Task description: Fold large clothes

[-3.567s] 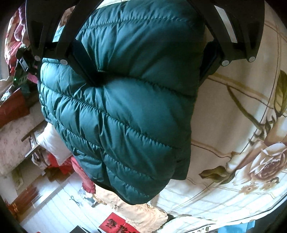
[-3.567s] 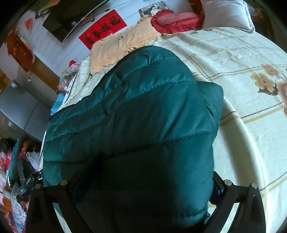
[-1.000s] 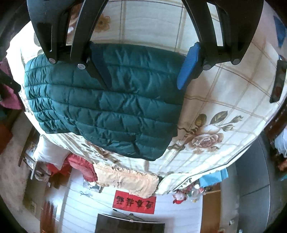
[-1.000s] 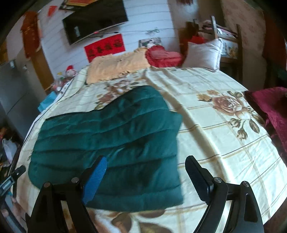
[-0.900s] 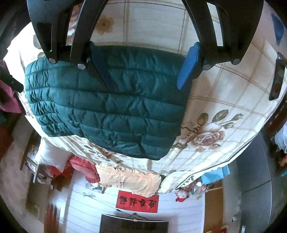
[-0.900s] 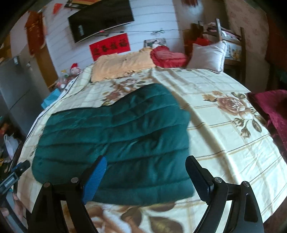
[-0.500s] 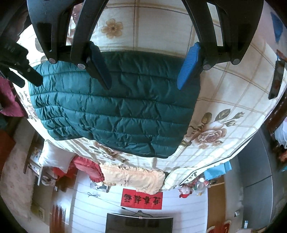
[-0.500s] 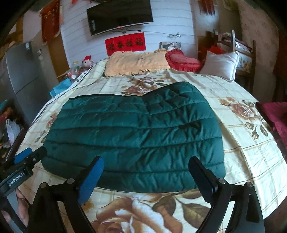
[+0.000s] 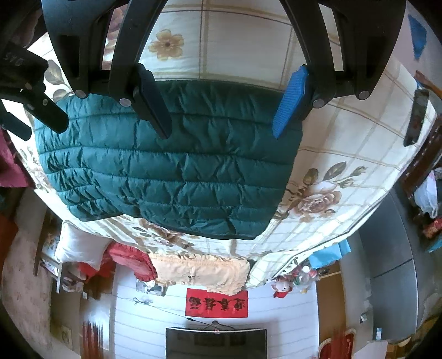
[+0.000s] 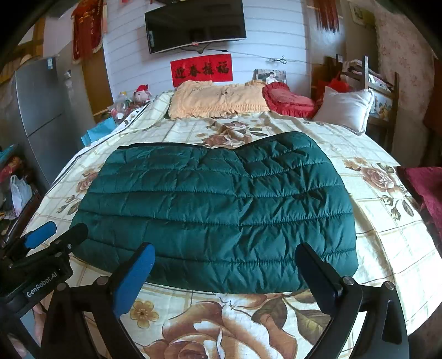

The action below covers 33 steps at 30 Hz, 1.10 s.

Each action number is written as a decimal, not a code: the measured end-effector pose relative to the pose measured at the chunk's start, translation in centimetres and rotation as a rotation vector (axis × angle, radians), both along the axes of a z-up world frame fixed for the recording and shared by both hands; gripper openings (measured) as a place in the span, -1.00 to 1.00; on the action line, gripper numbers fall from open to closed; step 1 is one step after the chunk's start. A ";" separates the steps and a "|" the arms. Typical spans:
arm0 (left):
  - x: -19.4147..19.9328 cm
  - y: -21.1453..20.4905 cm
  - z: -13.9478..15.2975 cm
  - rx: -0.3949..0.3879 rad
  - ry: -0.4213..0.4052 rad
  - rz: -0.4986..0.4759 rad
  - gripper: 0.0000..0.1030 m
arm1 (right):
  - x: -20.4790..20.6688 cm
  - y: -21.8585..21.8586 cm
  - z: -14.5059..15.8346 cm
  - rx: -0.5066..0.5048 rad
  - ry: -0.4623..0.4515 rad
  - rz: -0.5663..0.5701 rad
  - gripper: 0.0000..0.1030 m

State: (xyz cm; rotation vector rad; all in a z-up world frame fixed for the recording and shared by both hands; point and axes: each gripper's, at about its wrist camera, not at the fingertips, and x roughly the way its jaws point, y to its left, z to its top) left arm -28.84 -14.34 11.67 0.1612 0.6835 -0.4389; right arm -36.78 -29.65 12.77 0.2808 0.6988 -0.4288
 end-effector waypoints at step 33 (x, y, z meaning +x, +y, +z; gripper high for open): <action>-0.3 -0.4 -0.3 -0.024 0.002 -0.049 0.48 | 0.8 0.0 -1.0 0.036 0.017 0.004 0.96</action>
